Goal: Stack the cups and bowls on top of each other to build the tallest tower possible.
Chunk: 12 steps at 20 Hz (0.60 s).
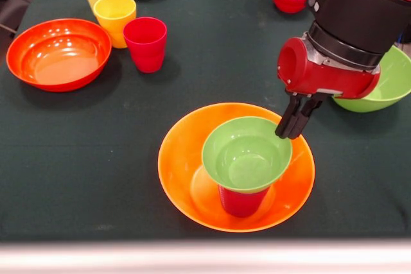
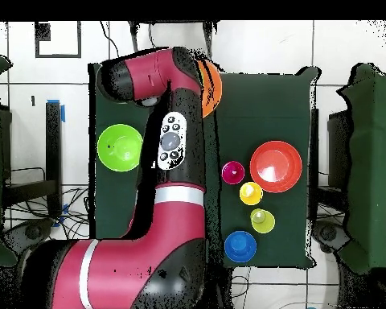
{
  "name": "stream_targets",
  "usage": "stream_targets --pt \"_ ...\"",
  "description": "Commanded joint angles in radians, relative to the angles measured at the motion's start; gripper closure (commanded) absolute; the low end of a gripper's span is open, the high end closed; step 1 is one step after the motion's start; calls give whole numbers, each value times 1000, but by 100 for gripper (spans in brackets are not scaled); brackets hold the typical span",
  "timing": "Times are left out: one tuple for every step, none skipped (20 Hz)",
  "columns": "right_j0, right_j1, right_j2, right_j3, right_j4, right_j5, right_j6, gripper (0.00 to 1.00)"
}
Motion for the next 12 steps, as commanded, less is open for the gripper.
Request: stream_targets --pt "-20 70 110 18 0 41 -95 100" --pt "-20 70 109 19 0 39 -95 100" --pt "-21 72 110 20 -1 37 -95 100" --pt "-20 72 109 20 -1 37 -95 100" --pt "-21 73 108 22 -2 32 -94 100" --pt "-20 73 107 23 -3 31 -94 100" --pt "-21 71 106 29 -3 26 -93 100" --pt "-21 71 106 31 -3 25 -93 100" --pt "-21 70 105 33 -3 23 -93 100" --pt "-21 69 104 35 -3 22 -93 100" --pt "-21 73 104 30 -3 23 -94 100" --pt "-21 74 104 29 -2 23 -94 100"
